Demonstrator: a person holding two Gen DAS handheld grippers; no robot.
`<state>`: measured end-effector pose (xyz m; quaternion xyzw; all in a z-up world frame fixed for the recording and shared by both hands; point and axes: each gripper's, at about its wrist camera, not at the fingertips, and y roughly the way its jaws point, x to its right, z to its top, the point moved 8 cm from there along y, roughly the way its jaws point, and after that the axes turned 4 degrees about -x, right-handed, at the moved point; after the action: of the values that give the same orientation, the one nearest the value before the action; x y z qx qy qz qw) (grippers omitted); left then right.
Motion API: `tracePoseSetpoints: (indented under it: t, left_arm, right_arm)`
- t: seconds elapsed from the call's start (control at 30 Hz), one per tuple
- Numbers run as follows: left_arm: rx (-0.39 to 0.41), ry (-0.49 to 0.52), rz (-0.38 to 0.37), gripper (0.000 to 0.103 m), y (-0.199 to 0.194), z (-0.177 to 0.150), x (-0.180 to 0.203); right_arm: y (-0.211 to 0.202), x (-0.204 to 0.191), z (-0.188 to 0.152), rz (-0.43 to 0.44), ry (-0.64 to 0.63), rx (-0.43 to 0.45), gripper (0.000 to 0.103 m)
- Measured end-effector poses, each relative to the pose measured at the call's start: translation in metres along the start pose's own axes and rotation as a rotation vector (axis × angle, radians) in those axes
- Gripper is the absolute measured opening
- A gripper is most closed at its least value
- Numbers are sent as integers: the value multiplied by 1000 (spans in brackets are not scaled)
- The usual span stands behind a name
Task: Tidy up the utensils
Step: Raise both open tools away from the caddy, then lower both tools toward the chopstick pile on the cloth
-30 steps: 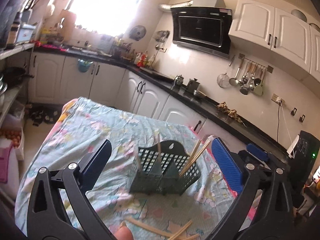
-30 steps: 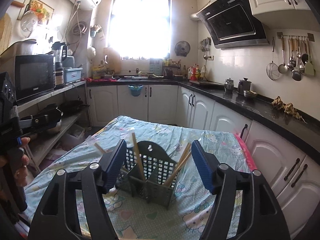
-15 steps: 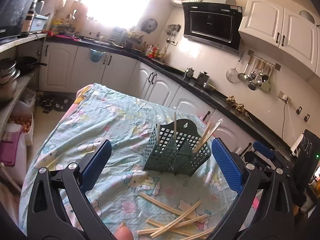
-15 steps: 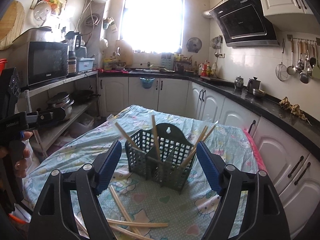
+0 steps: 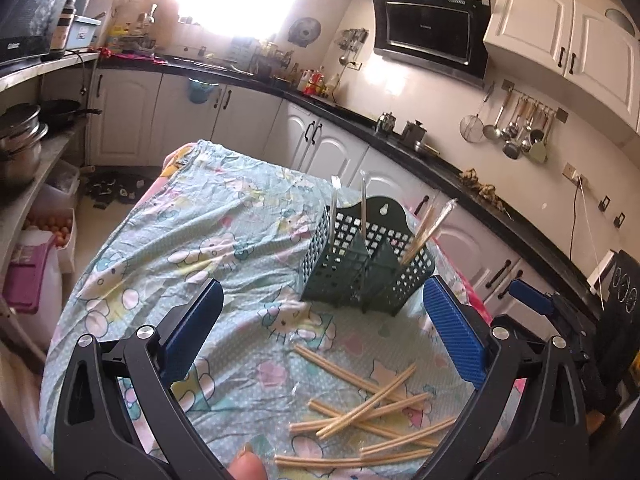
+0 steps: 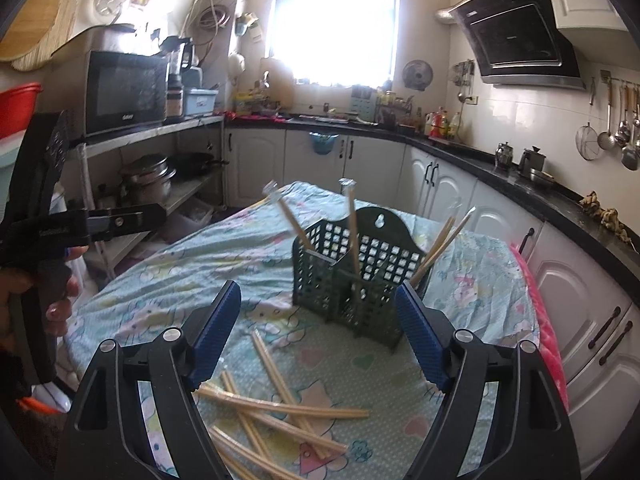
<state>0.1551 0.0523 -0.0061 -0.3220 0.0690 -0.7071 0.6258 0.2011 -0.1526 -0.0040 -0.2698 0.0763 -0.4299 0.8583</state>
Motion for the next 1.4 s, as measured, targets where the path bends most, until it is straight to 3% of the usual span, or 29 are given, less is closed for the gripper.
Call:
tracePoseSetpoints:
  t: [0.53, 0.9, 1.17, 1.4]
  left_arm:
    - [-89, 37, 20, 92, 3, -39, -10]
    - [-171, 90, 25, 92, 10, -70, -13]
    - [-277, 55, 9, 92, 17, -97, -30]
    - [-377, -5, -11, 73, 22, -121, -48]
  right_arm:
    - [10, -28, -41, 65, -44, -106, 77]
    - [23, -54, -76, 126, -142, -219, 76]
    - [40, -69, -112, 188, -206, -359, 64]
    - [49, -74, -130, 194, -246, -417, 53]
